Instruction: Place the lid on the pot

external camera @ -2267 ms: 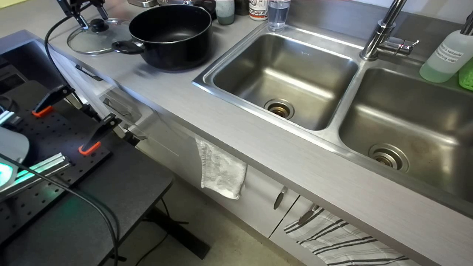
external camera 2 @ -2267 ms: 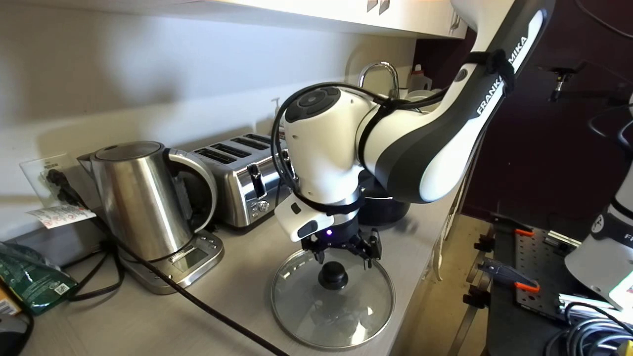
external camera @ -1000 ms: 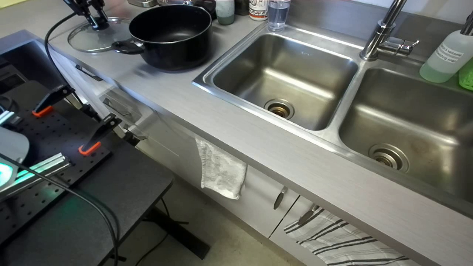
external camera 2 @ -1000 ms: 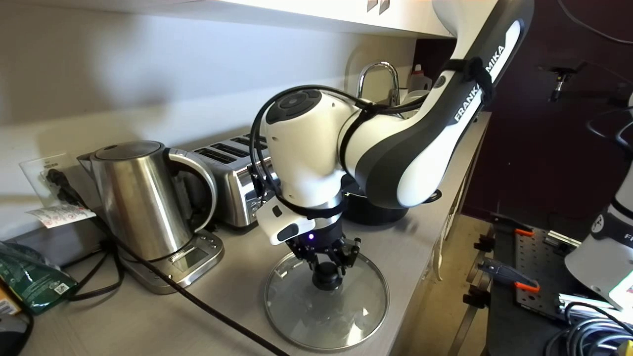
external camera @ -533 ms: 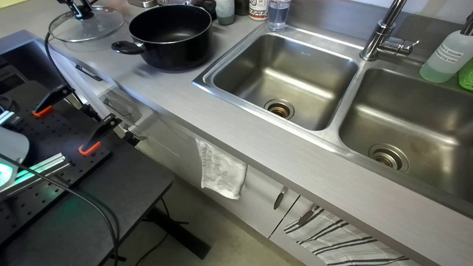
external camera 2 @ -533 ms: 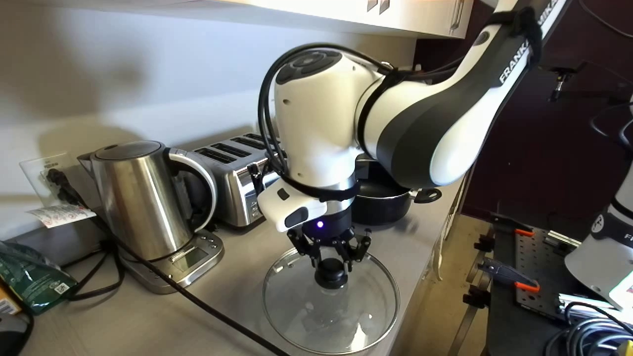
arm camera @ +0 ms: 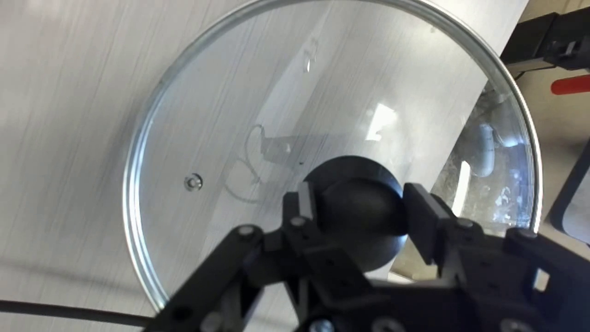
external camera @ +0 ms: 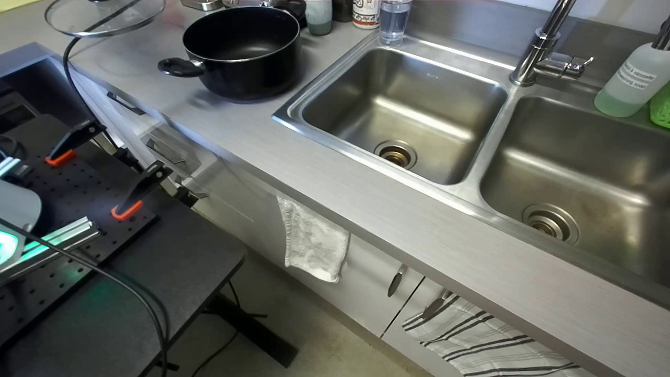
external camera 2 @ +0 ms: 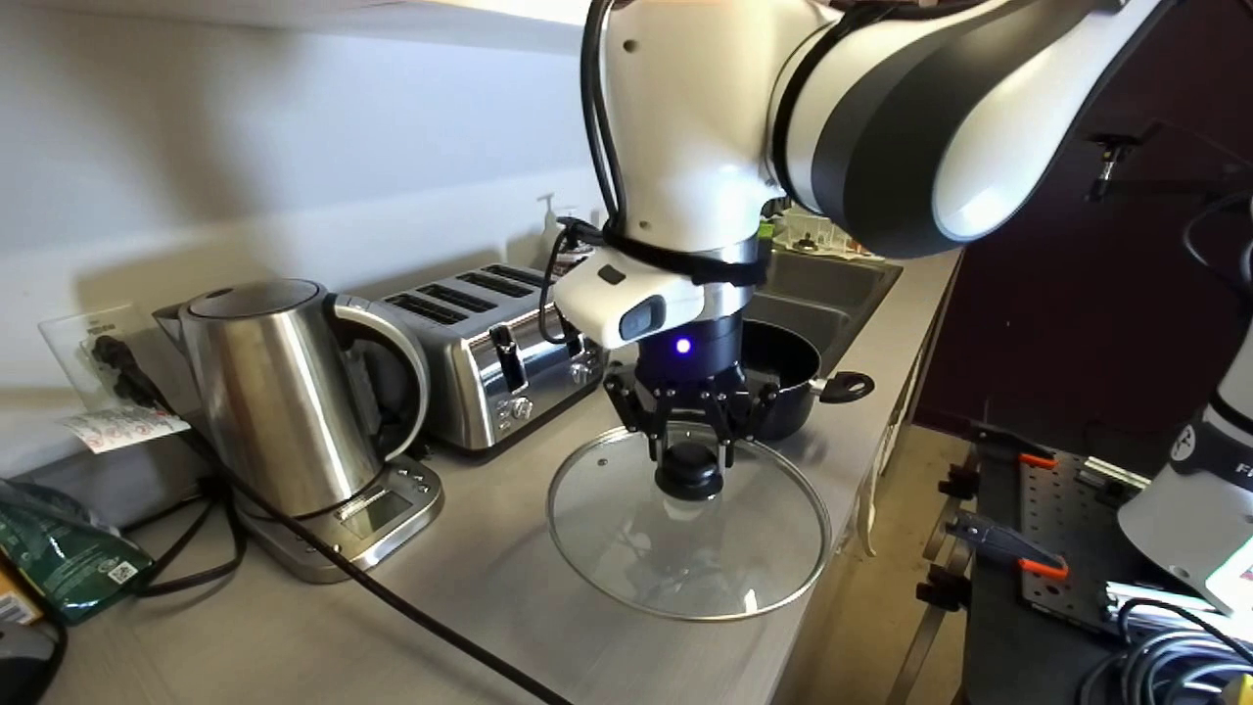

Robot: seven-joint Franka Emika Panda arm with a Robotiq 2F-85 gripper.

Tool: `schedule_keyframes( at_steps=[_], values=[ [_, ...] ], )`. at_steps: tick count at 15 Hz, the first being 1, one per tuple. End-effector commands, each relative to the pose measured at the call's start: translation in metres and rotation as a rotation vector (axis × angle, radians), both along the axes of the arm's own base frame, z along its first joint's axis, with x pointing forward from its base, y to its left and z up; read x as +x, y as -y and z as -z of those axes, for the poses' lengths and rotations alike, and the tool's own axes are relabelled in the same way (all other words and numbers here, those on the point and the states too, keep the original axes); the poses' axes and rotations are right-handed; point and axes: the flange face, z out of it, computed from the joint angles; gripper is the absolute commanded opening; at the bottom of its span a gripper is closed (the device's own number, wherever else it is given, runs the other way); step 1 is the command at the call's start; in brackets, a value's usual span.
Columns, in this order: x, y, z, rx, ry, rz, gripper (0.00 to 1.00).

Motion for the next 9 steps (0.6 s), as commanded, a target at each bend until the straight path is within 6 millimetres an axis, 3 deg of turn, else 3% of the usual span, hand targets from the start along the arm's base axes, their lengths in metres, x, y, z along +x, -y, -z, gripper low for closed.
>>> schedule_keyframes(
  at_steps=[1,9],
  values=[
    [-0.007,0.023,-0.04,-0.02,0.02,-0.014,0.25],
    [0.016,0.078,-0.088,-0.042,0.077,0.072,0.25]
  ],
)
